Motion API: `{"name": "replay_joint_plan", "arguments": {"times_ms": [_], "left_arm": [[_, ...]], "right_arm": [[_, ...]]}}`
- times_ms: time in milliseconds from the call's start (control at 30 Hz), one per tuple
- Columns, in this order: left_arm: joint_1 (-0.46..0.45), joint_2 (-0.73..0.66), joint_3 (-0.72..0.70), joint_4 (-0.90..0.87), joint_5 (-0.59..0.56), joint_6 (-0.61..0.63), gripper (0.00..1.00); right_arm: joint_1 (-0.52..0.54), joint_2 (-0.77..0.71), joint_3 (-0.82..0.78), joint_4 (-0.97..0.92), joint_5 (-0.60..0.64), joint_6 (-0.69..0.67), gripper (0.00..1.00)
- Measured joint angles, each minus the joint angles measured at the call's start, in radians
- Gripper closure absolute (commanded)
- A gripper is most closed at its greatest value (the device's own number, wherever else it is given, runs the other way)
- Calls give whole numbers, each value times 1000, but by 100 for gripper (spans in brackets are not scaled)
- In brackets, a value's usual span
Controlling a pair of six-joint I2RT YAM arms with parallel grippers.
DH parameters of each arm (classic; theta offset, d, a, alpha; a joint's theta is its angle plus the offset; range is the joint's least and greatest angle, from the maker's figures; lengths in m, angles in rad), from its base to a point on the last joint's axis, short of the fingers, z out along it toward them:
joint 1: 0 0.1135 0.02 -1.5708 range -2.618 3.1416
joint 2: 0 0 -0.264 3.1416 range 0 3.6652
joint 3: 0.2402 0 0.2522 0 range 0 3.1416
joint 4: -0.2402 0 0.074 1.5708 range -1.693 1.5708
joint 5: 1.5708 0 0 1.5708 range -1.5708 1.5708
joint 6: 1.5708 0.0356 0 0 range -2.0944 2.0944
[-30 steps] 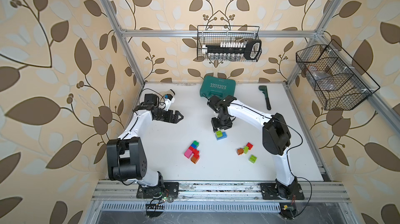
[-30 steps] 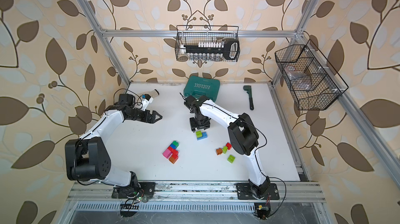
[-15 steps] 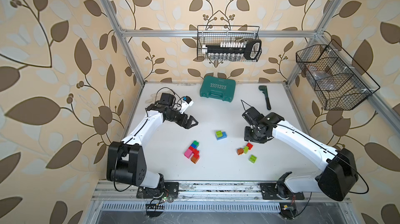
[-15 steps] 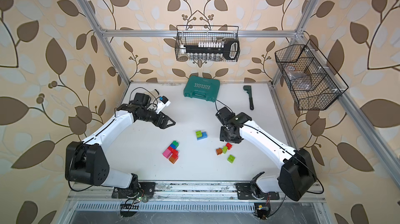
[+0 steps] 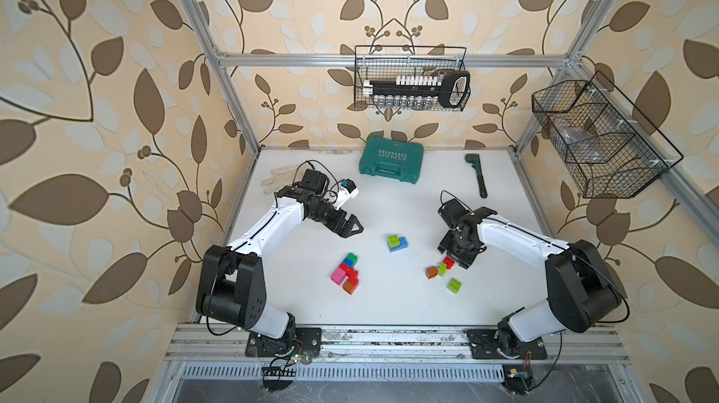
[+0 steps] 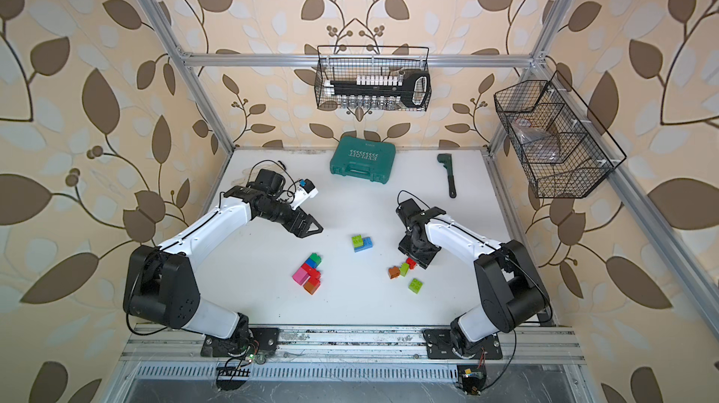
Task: Assemble the letter h with lego
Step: Pick up the lego brick from the center of the board, then place the lego brick at the center of the board.
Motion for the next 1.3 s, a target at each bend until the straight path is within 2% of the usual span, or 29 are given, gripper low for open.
{"name": "replay_joint_plan", "arguments": {"times_ms": [67, 133, 233, 333, 533, 700, 900, 1000, 1133, 1300], "left_arm": [[0, 0, 0, 1, 0, 0, 1], [0, 0, 0, 0, -1, 0, 1], [0, 0, 0, 1, 0, 0, 1], [0, 0, 0, -1, 1, 0, 1], [0, -1, 10, -43, 10, 26, 1], [-3, -37, 13, -68, 74, 100, 2], [-43, -82, 45, -91, 204, 213, 2], [-64, -81, 69, -93, 251, 237, 2], [-74, -80, 71, -92, 254, 255, 2], [-74, -80, 20, -51, 227, 259, 1]], "right_arm": [[1, 6, -11, 21, -14, 17, 48], [3, 10, -14, 39, -17, 33, 59], [5, 11, -19, 56, -23, 34, 69], [10, 11, -20, 56, -18, 18, 75], [31, 6, 7, 28, -6, -97, 77], [92, 3, 158, -28, -2, -271, 77], [187, 2, 273, 6, -158, -489, 77], [237, 11, 303, -23, -171, -582, 77], [309, 101, 394, -135, -141, -640, 76], [431, 248, 415, -260, -129, -639, 76]]}}
